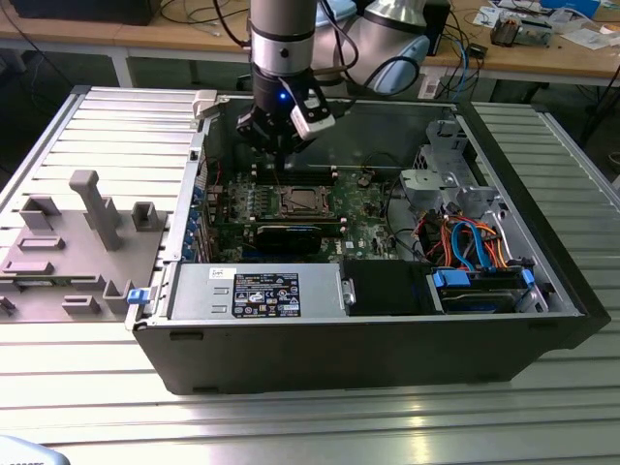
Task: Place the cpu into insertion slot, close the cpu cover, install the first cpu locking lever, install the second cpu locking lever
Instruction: 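Install the first cpu locking lever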
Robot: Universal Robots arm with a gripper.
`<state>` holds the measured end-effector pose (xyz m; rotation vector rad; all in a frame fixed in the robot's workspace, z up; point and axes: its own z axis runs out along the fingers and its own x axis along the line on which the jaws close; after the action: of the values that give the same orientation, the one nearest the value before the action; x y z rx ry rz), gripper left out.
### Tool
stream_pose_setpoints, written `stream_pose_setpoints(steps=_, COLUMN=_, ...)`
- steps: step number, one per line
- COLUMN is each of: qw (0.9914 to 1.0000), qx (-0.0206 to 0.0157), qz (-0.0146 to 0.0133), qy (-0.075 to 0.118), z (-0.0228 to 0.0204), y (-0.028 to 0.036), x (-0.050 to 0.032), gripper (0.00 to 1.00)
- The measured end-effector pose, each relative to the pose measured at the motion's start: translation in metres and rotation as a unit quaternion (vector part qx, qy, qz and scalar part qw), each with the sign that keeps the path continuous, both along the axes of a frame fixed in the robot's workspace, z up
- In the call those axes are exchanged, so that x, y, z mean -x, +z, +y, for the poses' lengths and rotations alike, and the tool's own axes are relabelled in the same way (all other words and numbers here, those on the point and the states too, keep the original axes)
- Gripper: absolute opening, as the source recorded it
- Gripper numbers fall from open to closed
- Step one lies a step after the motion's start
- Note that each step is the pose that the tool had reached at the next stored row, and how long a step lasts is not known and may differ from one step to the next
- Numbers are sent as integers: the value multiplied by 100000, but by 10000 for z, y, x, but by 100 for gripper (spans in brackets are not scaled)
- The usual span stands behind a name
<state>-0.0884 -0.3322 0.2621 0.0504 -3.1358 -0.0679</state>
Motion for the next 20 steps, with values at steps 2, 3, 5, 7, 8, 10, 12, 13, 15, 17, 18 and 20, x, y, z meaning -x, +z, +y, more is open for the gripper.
stream_pose_setpoints(steps=2, qw=100000, qx=-9, qz=-6, qy=-1, z=5, y=-1, x=30, gripper=11)
stream_pose_setpoints(steps=3, qw=100000, qx=-4, qz=-5, qy=-3, z=5, y=-1, x=37, gripper=11)
stream_pose_setpoints(steps=5, qw=100000, qx=-1, qz=-2, qy=-1, z=5, y=-1, x=64, gripper=11)
stream_pose_setpoints(steps=7, qw=100000, qx=-1, qz=0, qy=0, z=5, y=-2, x=94, gripper=11)
stream_pose_setpoints(steps=8, qw=100000, qx=-1, qz=-1, qy=1, z=5, y=-2, x=101, gripper=11)
stream_pose_setpoints(steps=10, qw=100000, qx=-4, qz=-2, qy=-2, z=5, y=-2, x=122, gripper=11)
stream_pose_setpoints(steps=12, qw=100000, qx=-2, qz=0, qy=-1, z=5, y=-2, x=136, gripper=11)
stream_pose_setpoints(steps=13, qw=100000, qx=-3, qz=-1, qy=0, z=5, y=-3, x=144, gripper=11)
stream_pose_setpoints(steps=15, qw=100000, qx=1, qz=1, qy=-3, z=5, y=-3, x=163, gripper=11)
stream_pose_setpoints(steps=17, qw=100000, qx=0, qz=0, qy=1, z=5, y=-3, x=182, gripper=11)
stream_pose_setpoints(steps=18, qw=100000, qx=-3, qz=-2, qy=-1, z=5, y=-4, x=190, gripper=11)
stream_pose_setpoints(steps=20, qw=100000, qx=-1, qz=2, qy=-1, z=5, y=-4, x=216, gripper=11)
